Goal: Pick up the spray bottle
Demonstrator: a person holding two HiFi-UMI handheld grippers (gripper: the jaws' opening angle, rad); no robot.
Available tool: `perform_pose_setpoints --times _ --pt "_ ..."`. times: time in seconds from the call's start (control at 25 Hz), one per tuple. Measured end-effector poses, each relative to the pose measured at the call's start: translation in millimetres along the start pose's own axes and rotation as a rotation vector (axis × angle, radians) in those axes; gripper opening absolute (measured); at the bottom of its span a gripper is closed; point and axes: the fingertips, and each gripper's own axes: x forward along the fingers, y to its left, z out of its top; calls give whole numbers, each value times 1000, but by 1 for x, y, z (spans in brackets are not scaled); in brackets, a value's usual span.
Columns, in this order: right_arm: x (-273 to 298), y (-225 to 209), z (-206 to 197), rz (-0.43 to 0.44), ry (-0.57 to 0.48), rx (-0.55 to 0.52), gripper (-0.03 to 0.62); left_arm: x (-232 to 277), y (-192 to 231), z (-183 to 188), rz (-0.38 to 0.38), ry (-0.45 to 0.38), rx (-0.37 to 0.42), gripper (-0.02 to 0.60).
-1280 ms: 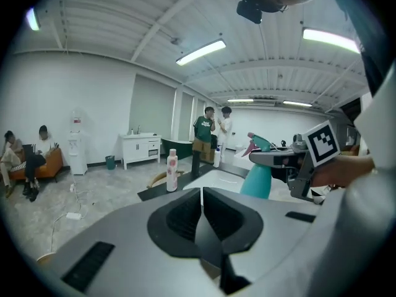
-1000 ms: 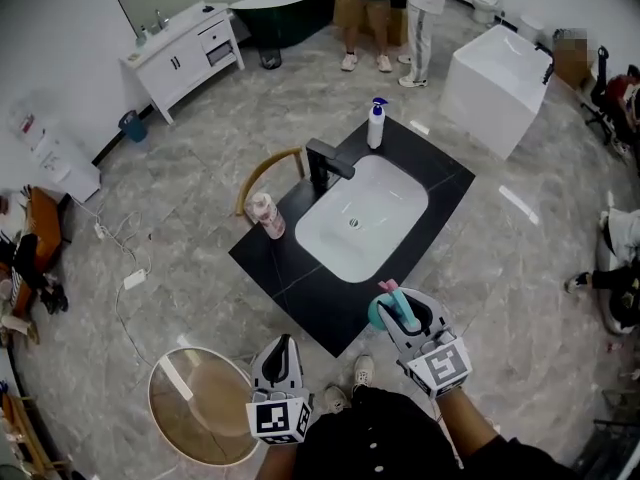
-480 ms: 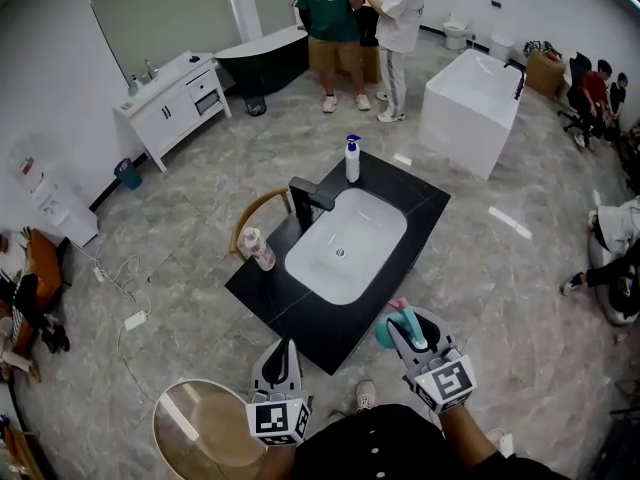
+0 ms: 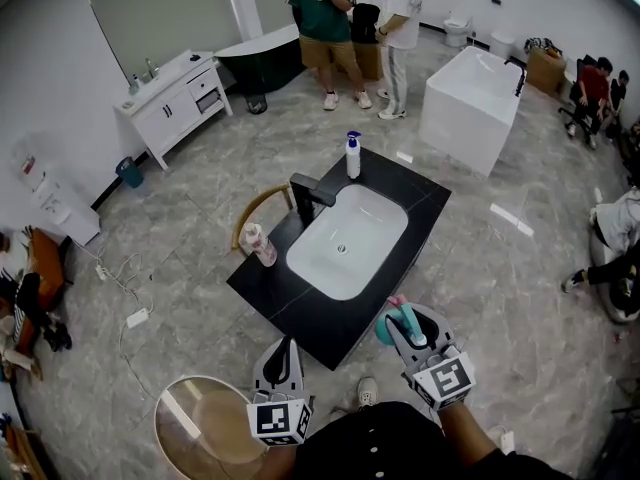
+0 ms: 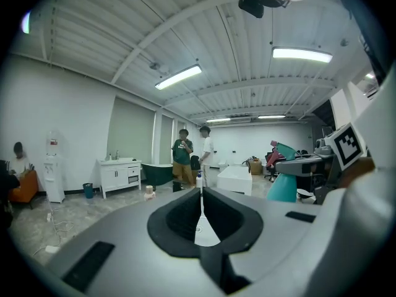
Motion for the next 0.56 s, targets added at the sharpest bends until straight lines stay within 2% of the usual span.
perform_pose_setpoints --times 0.56 --pt "3 5 1 7 -15 -12 124 -5 2 3 5 -1 5 20"
